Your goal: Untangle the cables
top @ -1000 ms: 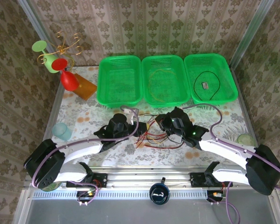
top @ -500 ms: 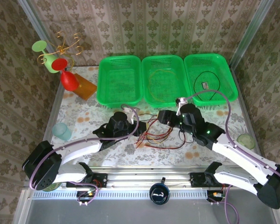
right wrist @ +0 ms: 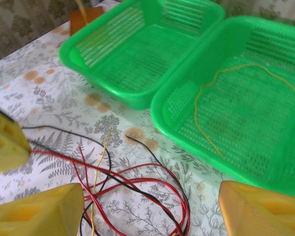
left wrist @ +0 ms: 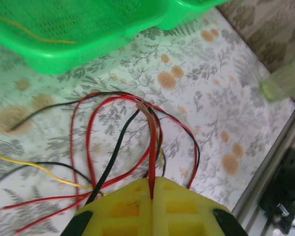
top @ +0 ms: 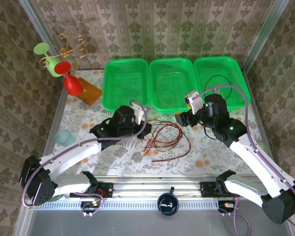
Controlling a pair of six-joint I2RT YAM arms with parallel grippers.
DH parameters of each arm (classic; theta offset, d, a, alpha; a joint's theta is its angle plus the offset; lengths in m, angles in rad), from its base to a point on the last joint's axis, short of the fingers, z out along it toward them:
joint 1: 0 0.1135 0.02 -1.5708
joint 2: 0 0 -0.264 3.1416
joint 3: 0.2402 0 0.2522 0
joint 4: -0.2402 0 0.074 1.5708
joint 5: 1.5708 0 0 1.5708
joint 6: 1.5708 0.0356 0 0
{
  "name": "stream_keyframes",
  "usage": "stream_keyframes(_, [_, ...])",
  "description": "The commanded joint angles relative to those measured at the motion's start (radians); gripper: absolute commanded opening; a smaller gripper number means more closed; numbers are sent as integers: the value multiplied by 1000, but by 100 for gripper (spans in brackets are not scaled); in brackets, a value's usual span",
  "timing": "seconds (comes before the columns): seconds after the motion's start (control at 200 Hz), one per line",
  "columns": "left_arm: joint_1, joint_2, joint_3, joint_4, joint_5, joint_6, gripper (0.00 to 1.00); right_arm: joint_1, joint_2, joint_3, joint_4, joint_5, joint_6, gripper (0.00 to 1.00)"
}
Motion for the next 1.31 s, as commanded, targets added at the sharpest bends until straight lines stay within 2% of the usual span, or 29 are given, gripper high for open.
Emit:
stream_keyframes(0.0, [2, 3, 114, -262, -25, 259, 0, -36, -16, -4, 30, -129, -138, 74])
stream_keyframes(0.1, [4, 8, 180, -309, -26, 368, 0, -72, 9, 50, 14, -154, -137, 74])
stream_keyframes(0.18, [22, 46, 268, -360, -61, 345, 0, -75, -9, 45, 47, -154, -147, 74])
stream_keyframes(0.345, [51, 188, 498, -489, -44, 203, 0, -44, -151, -223, 399, -200, -292, 72])
stream_keyframes(0.405, [56, 231, 558, -508, -21, 165, 0, 9, -187, -304, 500, -125, -392, 72])
stream_keyframes(0.52, [63, 286, 626, -507, 4, 91, 0, 132, -199, -336, 536, 26, -566, 72])
stream_keyframes(0.75, [73, 320, 677, -457, 40, -54, 0, 258, -142, -370, 671, 142, -658, 70])
stream_keyframes(1.035, [83, 333, 714, -461, 67, -97, 0, 304, 22, -364, 835, 124, -630, 68])
stream_keyframes(1.3, [83, 335, 740, -506, 88, -101, 0, 253, 156, -287, 902, 15, -451, 68])
